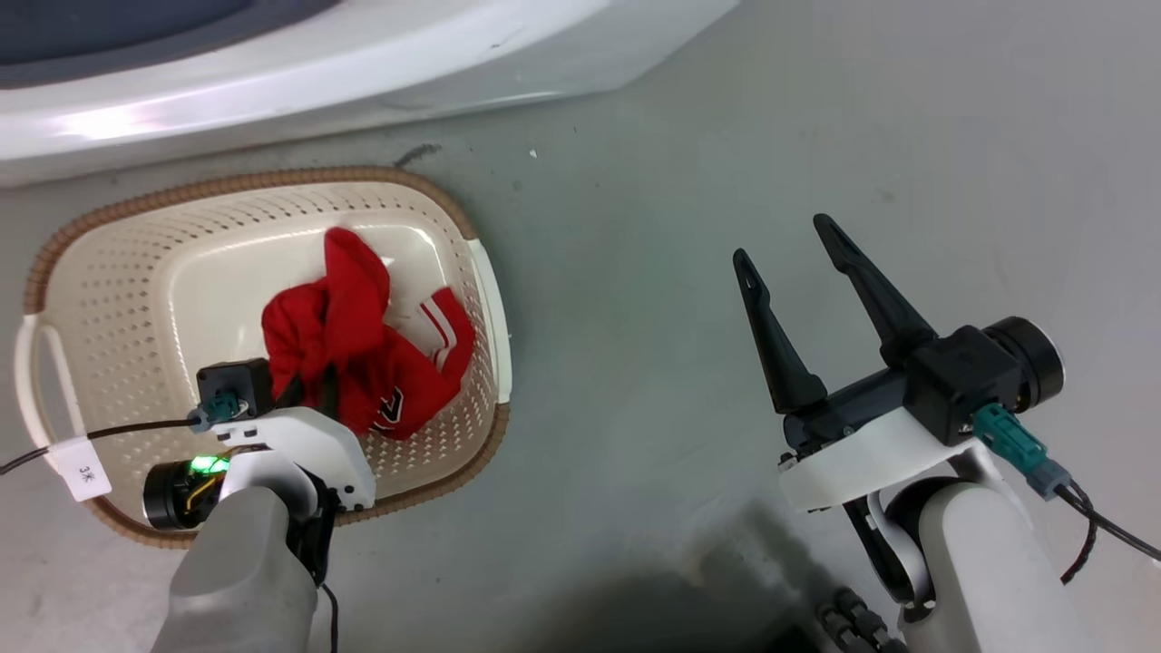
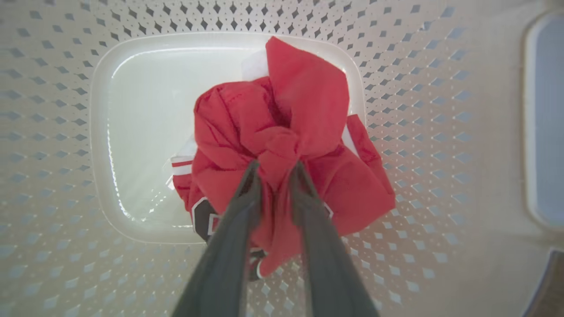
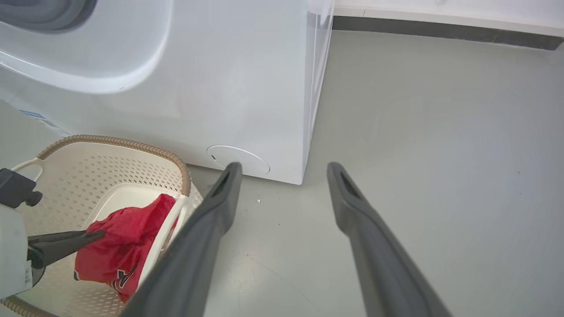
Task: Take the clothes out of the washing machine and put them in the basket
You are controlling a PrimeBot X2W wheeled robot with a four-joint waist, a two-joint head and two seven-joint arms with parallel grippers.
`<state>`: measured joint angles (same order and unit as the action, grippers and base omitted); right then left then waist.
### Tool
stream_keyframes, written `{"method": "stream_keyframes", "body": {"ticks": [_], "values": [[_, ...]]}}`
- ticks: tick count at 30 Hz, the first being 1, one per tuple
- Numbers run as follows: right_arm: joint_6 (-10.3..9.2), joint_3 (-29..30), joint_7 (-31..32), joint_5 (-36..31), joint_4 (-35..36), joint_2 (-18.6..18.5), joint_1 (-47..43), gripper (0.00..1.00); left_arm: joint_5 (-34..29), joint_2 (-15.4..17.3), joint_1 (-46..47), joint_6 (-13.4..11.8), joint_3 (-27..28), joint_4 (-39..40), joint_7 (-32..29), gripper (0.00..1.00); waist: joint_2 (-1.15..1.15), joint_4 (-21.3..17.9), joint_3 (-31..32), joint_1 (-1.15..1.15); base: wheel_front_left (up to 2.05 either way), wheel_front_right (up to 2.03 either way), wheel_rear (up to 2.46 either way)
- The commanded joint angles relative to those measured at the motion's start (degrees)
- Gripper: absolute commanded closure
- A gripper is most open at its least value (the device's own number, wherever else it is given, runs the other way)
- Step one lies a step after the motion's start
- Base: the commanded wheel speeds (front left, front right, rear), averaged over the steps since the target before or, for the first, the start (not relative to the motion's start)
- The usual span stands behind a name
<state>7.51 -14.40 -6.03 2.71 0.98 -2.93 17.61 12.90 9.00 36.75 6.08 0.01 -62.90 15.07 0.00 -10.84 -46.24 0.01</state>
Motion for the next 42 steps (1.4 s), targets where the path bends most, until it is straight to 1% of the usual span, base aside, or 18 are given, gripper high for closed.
{"method": "stream_keyframes", "body": {"ticks": [1, 6, 14, 21, 28, 33, 37, 42], "values": [[-0.04, 0.0, -0.2, -0.2, -0.4, 0.1, 0.6, 0.00, 0.2, -0.3, -0.6, 0.2, 0.2, 0.0, 0.1, 0.00, 0.00, 0.8, 2.1, -0.01, 0.00, 0.00, 0.00], [-0.04, -0.1, -0.4, 0.1, -2.3, 0.1, -0.7, 0.00, 1.6, -2.0, -4.0, 0.7, 1.6, 0.5, 0.1, 0.00, 0.00, 1.9, 8.8, -0.01, 0.00, 0.00, 0.00], [-0.04, 1.4, -0.1, -0.6, -3.7, 0.1, -3.8, 0.00, 1.2, -4.0, -10.8, 1.1, 2.0, 3.7, 0.1, 0.00, 0.00, 4.5, 20.0, -0.01, 0.00, 0.00, 0.00], [-0.05, 2.7, 1.9, -1.3, -3.0, 0.1, -6.9, 0.00, 0.4, -5.5, -16.2, 0.2, 2.9, 8.6, 0.1, 0.00, 0.00, 7.2, 26.0, -0.01, 0.00, 0.00, 0.00], [-0.04, 3.6, 3.3, -2.0, -1.5, 0.1, -8.9, 0.00, -0.1, -6.1, -19.5, -0.1, 2.9, 17.0, 0.1, 0.00, 0.00, 9.7, 29.0, -0.01, 0.00, 0.00, 0.00], [-0.04, 3.8, 4.0, -2.2, -0.4, 0.1, -9.5, 0.00, 0.4, -6.2, -19.9, -0.6, 1.1, 24.9, 0.1, 0.00, 0.00, 10.8, 29.8, -0.01, 0.00, 0.00, 0.00], [-0.04, 3.5, 4.5, -2.3, 0.3, 0.1, -9.7, 0.00, -0.8, -6.2, -18.2, -1.4, -0.1, 29.9, 0.1, 0.00, 0.00, 11.1, 29.9, -0.01, 0.00, 0.00, 0.00], [-0.04, 3.2, 4.9, -2.5, 1.2, 0.1, -10.0, 0.00, -3.1, -6.2, -13.6, -1.0, -1.1, 32.3, 0.1, 0.00, 0.00, 11.1, 29.2, -0.01, 0.00, 0.00, 0.00]]}}
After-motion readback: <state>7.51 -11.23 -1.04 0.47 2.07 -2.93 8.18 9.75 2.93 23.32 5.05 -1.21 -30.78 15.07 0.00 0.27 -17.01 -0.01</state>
